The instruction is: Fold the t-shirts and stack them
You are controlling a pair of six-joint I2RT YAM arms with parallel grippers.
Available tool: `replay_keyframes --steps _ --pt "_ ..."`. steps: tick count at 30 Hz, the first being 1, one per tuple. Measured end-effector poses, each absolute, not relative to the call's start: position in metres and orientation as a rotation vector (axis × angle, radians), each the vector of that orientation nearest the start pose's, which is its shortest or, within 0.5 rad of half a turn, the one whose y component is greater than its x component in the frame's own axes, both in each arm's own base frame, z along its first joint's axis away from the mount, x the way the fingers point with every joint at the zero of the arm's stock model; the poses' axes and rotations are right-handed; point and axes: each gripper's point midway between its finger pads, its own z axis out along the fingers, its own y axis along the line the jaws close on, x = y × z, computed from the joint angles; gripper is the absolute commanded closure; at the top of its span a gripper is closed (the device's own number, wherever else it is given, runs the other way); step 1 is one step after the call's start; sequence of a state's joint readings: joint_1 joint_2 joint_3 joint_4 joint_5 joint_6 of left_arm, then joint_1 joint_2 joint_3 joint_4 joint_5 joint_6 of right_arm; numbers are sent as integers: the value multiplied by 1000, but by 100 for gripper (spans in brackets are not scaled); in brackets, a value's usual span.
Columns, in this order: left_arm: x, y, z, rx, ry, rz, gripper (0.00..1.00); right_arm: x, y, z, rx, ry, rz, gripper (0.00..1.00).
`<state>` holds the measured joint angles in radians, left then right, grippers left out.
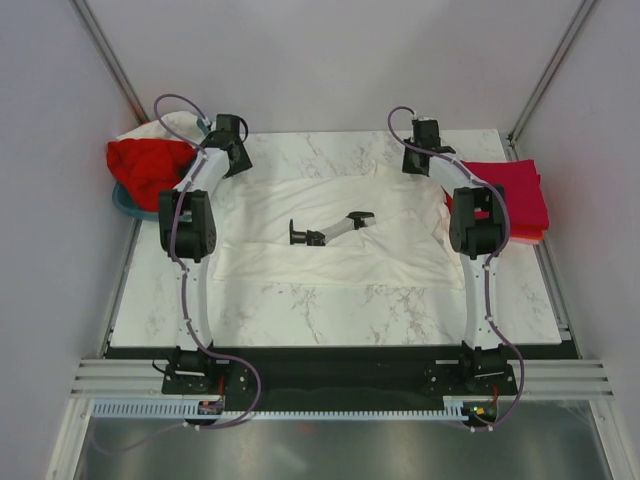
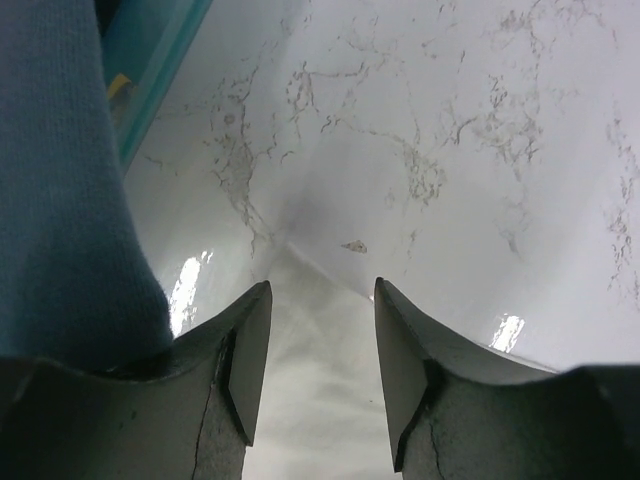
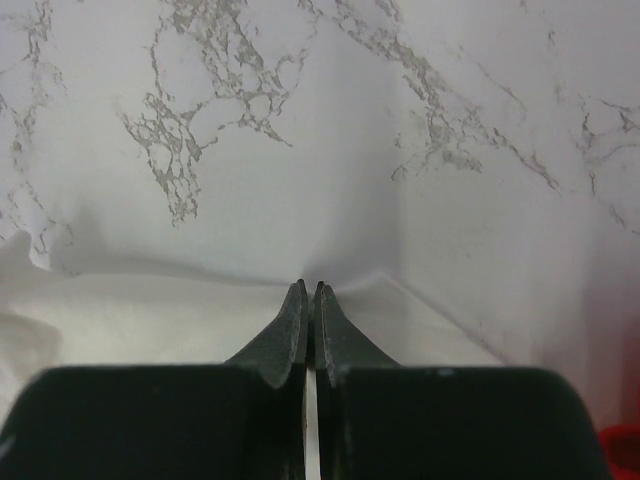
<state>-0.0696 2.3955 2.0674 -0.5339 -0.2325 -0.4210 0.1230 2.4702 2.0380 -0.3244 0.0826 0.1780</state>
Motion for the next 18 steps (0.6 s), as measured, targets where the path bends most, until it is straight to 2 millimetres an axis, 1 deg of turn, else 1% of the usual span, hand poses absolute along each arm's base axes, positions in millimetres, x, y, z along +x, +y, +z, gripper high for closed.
replay_keyframes --steps 3,4,9,10,11,12,13,14,18 --pt "595 -19 52 -518 2376 56 50 623 69 29 115 2323 67 100" --pt "593 -20 49 -515 2391 56 54 623 68 29 118 2323 73 100" --pt "581 -21 34 -513 2459 65 58 623 68 28 134 2323 101 100" --pt "579 -21 33 -513 2466 67 69 623 68 28 137 2323 106 100" --pt "579 -21 32 -513 2472 68 74 623 68 28 138 2323 110 100" --pt "579 -21 31 -508 2478 69 89 623 68 29 140 2322 114 100" --pt "580 -21 32 -506 2476 69 95 623 68 29 140 2322 116 100" --pt "581 -21 32 -504 2476 68 98 623 68 29 141 2321 120 100" --pt "582 -20 35 -503 2470 77 98 621 68 29 144 2323 129 100"
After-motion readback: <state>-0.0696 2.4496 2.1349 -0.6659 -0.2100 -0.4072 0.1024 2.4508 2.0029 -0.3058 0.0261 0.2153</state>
